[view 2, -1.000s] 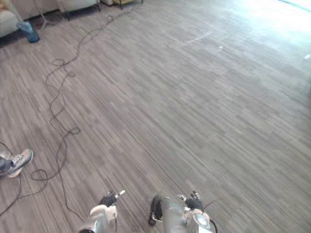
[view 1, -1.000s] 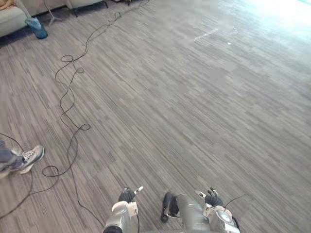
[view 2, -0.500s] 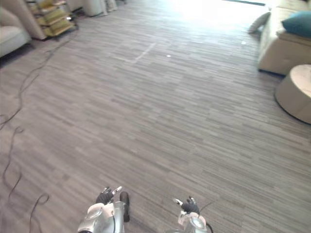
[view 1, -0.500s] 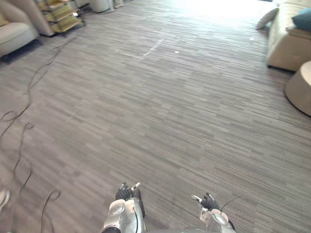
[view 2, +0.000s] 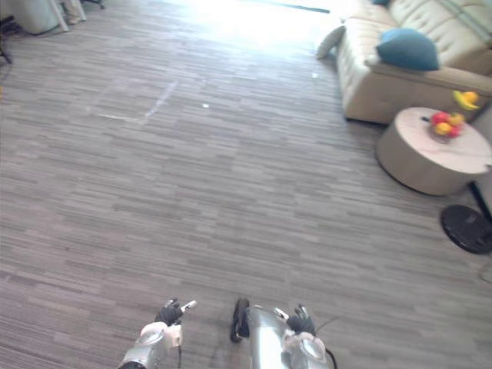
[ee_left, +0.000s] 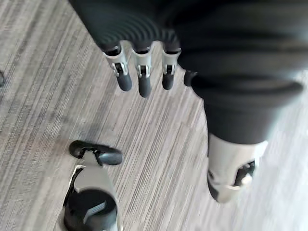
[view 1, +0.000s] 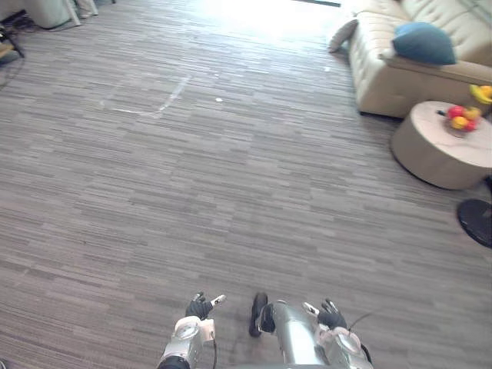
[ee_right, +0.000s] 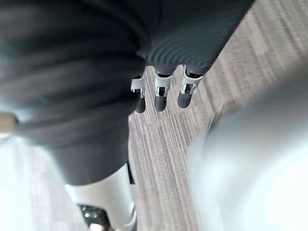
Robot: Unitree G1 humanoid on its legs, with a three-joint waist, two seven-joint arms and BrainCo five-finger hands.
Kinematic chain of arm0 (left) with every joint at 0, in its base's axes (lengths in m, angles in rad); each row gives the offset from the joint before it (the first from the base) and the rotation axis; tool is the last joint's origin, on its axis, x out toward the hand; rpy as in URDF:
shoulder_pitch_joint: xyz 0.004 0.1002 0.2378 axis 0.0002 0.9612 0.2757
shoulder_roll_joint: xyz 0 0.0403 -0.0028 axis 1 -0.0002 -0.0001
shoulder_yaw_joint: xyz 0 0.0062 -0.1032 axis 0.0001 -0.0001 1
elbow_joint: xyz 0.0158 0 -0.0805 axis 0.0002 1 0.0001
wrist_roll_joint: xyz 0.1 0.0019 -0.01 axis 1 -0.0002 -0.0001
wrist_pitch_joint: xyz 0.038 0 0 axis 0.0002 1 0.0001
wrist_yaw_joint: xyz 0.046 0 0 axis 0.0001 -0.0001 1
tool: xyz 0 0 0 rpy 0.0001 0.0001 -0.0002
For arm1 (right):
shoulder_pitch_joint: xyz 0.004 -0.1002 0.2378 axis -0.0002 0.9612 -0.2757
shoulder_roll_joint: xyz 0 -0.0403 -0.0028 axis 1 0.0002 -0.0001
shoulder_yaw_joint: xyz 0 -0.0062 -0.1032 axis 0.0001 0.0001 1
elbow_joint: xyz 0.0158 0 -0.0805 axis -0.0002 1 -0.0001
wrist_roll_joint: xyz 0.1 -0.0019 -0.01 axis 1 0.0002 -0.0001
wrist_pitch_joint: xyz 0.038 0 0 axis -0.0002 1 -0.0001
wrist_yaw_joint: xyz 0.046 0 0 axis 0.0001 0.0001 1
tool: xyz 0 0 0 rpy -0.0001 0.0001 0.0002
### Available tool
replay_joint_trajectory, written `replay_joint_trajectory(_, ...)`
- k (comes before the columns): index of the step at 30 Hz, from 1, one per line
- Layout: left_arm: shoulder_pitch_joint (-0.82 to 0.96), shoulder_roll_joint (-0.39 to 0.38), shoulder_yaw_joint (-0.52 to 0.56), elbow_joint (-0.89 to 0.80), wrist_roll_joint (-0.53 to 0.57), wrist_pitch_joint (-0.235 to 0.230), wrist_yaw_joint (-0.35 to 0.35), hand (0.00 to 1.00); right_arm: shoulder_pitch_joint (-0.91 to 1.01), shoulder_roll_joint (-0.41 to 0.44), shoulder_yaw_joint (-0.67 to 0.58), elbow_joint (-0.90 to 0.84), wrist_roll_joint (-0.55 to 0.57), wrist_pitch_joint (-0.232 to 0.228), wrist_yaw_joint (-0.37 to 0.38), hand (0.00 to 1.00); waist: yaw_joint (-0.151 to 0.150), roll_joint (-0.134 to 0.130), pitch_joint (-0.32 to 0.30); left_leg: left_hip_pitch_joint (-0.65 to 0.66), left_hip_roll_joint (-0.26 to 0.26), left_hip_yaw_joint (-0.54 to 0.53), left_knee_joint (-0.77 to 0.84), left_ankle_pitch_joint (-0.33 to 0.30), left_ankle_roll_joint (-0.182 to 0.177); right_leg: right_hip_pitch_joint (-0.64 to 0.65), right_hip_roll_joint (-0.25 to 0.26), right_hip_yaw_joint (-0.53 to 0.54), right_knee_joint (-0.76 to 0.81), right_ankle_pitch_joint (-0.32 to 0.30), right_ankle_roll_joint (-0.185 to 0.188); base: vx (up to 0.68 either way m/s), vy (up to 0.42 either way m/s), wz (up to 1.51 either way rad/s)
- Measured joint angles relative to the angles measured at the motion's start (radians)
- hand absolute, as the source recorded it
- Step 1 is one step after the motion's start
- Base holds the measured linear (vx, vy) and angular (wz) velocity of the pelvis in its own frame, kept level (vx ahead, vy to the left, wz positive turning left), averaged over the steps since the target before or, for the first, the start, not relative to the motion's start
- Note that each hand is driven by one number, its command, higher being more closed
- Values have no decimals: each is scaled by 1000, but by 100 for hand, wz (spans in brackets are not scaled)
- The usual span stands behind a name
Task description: Pick up cushions and gather them together orderly.
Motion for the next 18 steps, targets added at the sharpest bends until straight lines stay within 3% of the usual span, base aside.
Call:
replay_joint_trajectory(1, -1, -6, 8, -2, 1, 0, 1, 0, -3, -8, -1, -4, 0, 2, 2, 0, -14, 23, 10, -83, 24, -43, 233, 71, -63, 67, 13, -4, -30, -39, 7, 563, -130, 14)
replay_joint_trajectory(2, 1, -7, 13, -2, 0, 0, 1, 0, -6, -12, 2, -4, 0, 2, 2, 0, -14, 34, 14, -131, 42, -62, 340, 123, -99, 99, 23, -6, -52, -45, 9, 669, -104, -14)
replay_joint_trajectory(3, 21, -3, 34, -11, -2, 0, 0, 0, -16, -15, 15, -3, 2, 6, 0, 0, -2, 50, 23, -284, 96, -90, 675, 216, -143, 199, 64, 5, -128, -59, 6, 626, -31, -55)
replay_joint_trajectory(4, 27, -2, 55, -25, -4, -1, 1, 0, -25, -2, 39, 4, 3, 7, 0, 0, 15, 50, 35, -368, 131, -69, 836, 180, -89, 297, 86, 31, -182, -72, -1, 704, -6, -72)
replay_joint_trajectory(5, 35, 1, 62, -50, -6, -3, 2, 0, -32, 12, 63, 8, 5, 8, -1, 0, 29, 33, 43, -431, 144, -50, 874, 143, -48, 371, 88, 46, -224, -83, -1, 654, 3, -63)
replay_joint_trajectory(7, 44, 5, 59, -95, -13, -11, 1, 0, -30, 33, 103, 11, 13, 11, -1, 0, 48, 3, 33, -565, 175, 37, 771, 95, -3, 484, 85, 93, -321, -98, 19, 553, 20, -58)
replay_joint_trajectory(9, 48, -4, 67, -119, -13, -21, 1, 0, -35, 41, 115, 9, 13, 12, -1, 0, 59, 7, 31, -635, 184, 105, 558, 77, 15, 558, 75, 142, -373, -115, 51, 436, 74, -74)
replay_joint_trajectory(10, 50, -6, 78, -121, -14, -24, 0, 0, -30, 46, 113, 9, 13, 17, -2, 0, 61, 7, 31, -649, 170, 126, 384, 82, 15, 614, 61, 165, -405, -130, 77, 634, 156, -62)
replay_joint_trajectory(11, 51, -6, 83, -121, -15, -25, 1, 0, -28, 46, 112, 9, 12, 19, -2, 0, 63, 7, 30, -652, 162, 129, 309, 88, 7, 640, 55, 176, -423, -136, 87, 819, 256, -64)
replay_joint_trajectory(13, 57, -6, 88, -130, -15, -26, 2, 0, -23, 39, 111, 10, 8, 20, -3, 0, 83, 6, 5, -675, 131, 112, 48, 178, -27, 716, 25, 240, -486, -175, 147, 807, 371, -86)
replay_joint_trajectory(14, 59, -4, 88, -130, -15, -26, 2, 0, -15, 40, 112, 12, 7, 21, -3, 0, 88, -1, -3, -678, 121, 106, 64, 241, -11, 726, 14, 263, -487, -184, 157, 760, 430, -89)
replay_joint_trajectory(15, 57, 7, 87, -127, -15, -26, 3, 0, -14, 49, 111, 12, 3, 23, -3, 0, 88, -36, -28, -674, 79, 117, 88, 268, 59, 714, -41, 300, -434, -187, 171, 751, 417, -52)
replay_joint_trajectory(16, 57, 15, 86, -123, -13, -21, 3, 0, 0, 56, 109, 7, 1, 22, -1, 0, 80, -69, -41, -657, 45, 137, 111, 231, 81, 667, -82, 318, -318, -163, 214, 746, 408, -28)
replay_joint_trajectory(17, 57, 18, 77, -118, -12, -21, 2, 0, 12, 58, 108, 7, 1, 22, -2, 0, 81, -82, -44, -641, 27, 139, 122, 202, 85, 636, -97, 332, -220, -140, 247, 727, 398, 13)
replay_joint_trajectory(18, 52, 25, 65, -109, -13, -21, 2, 0, 32, 58, 110, 8, 0, 23, -1, 0, 81, -96, -44, -593, -3, 138, 124, 150, 95, 546, -106, 361, 20, -41, 287, 579, 311, 15)
